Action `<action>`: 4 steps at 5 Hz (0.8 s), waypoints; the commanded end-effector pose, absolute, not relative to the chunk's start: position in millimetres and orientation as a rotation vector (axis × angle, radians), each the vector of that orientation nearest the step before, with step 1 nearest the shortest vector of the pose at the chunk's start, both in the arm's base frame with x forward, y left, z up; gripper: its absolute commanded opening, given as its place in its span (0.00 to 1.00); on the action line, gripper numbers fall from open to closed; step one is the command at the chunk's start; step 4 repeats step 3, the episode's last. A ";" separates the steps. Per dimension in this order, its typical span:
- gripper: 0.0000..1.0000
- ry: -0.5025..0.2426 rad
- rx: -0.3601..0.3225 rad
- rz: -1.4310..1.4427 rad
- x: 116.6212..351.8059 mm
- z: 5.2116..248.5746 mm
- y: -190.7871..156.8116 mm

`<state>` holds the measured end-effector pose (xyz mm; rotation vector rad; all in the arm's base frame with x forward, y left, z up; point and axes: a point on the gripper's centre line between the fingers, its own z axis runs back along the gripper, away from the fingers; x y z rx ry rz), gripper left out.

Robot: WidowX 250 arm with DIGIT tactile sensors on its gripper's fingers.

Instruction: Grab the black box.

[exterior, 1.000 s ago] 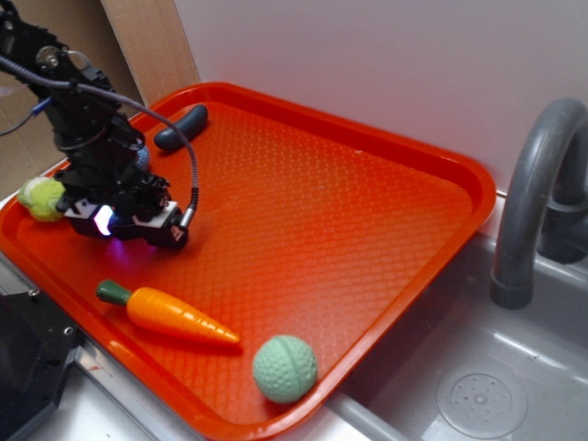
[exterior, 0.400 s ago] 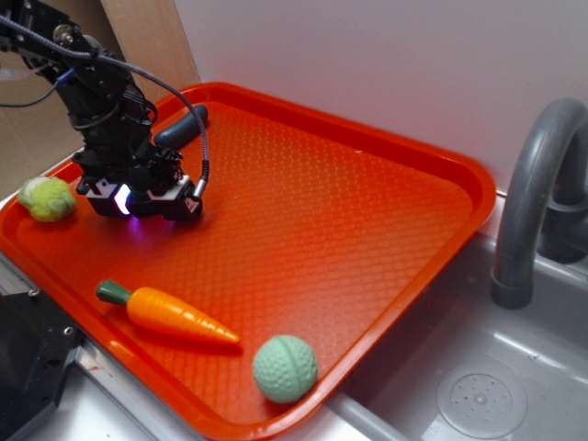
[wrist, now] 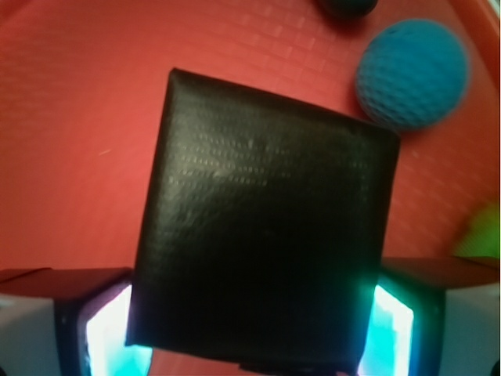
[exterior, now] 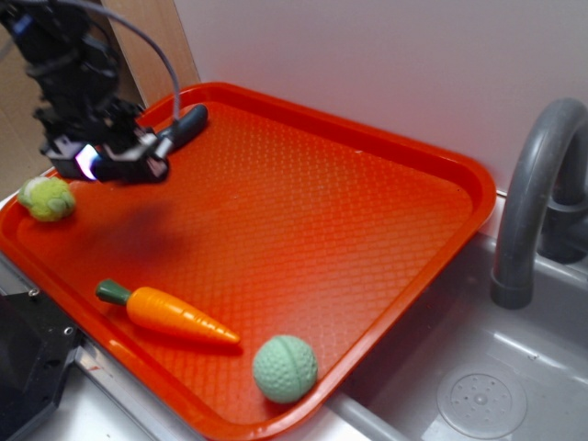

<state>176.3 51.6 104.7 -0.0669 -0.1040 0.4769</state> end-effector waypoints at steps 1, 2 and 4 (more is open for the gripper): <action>0.00 -0.140 -0.013 0.354 178.6 175.3 39.9; 0.00 -0.147 0.015 0.280 183.4 185.8 37.2; 0.00 -0.147 0.033 0.264 184.4 183.3 35.5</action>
